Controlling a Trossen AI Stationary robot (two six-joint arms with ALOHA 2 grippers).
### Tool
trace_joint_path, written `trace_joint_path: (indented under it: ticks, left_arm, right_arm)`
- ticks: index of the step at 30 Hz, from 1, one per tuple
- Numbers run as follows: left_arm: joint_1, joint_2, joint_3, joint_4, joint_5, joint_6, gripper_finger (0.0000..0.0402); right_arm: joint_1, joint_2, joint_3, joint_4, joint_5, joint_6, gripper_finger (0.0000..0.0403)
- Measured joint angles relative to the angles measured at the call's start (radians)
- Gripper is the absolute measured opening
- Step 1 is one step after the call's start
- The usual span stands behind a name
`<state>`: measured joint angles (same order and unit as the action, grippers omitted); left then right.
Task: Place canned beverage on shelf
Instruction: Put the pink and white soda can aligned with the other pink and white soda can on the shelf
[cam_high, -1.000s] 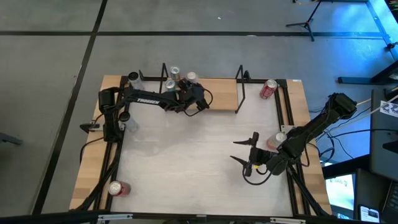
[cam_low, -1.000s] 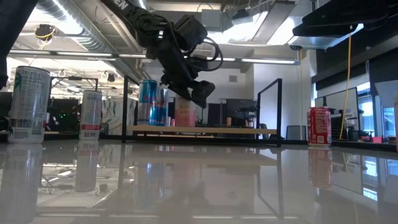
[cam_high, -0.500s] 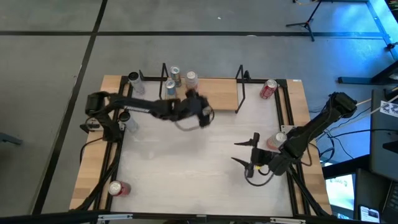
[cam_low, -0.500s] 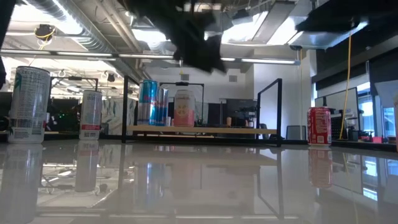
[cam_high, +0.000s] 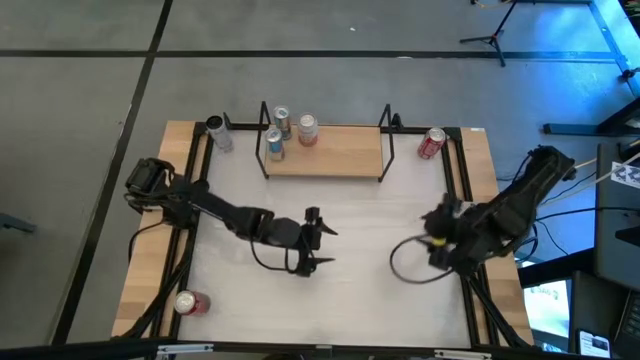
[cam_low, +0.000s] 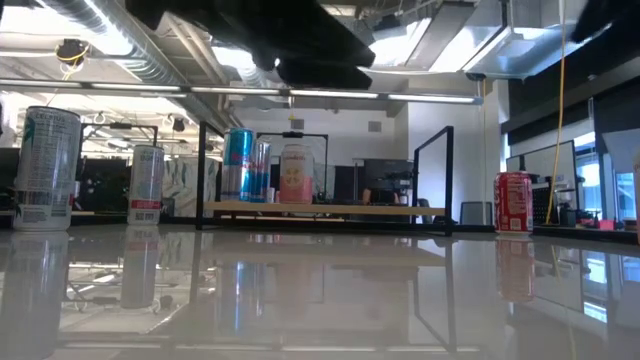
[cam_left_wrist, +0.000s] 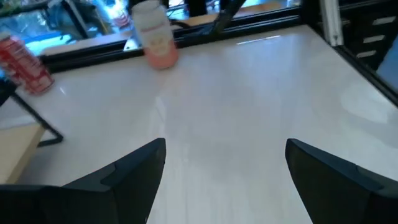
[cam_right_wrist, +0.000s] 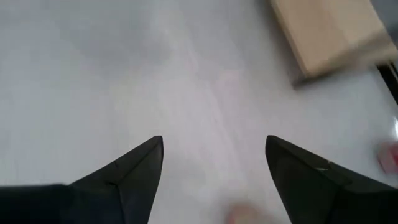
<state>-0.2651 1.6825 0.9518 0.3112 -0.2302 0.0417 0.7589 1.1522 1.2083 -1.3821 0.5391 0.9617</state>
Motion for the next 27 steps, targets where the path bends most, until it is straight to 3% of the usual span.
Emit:
trace_joint_path:
  ticks: [3, 16, 22, 27]
  left_arm:
    - [-0.008, 0.0, -0.002, 0.0, -0.001, -0.011, 0.0321]
    - [-0.01, 0.0, -0.002, 0.007, 0.019, -0.041, 0.0322]
    - [-0.008, 0.0, -0.002, 0.006, 0.018, -0.041, 0.0322]
    - [-0.008, 0.0, -0.002, 0.017, 0.016, -0.04, 0.0322]
  right_arm:
    - [0.0, 0.0, 0.049, -0.11, -0.036, 0.153, 0.028]
    - [-0.005, -0.007, 0.021, -0.189, -0.255, 0.257, 0.028]
    - [-0.153, -0.013, -0.036, -0.188, -0.368, 0.174, 0.0287]
    - [-0.331, -0.021, -0.097, -0.189, -0.464, 0.017, 0.0331]
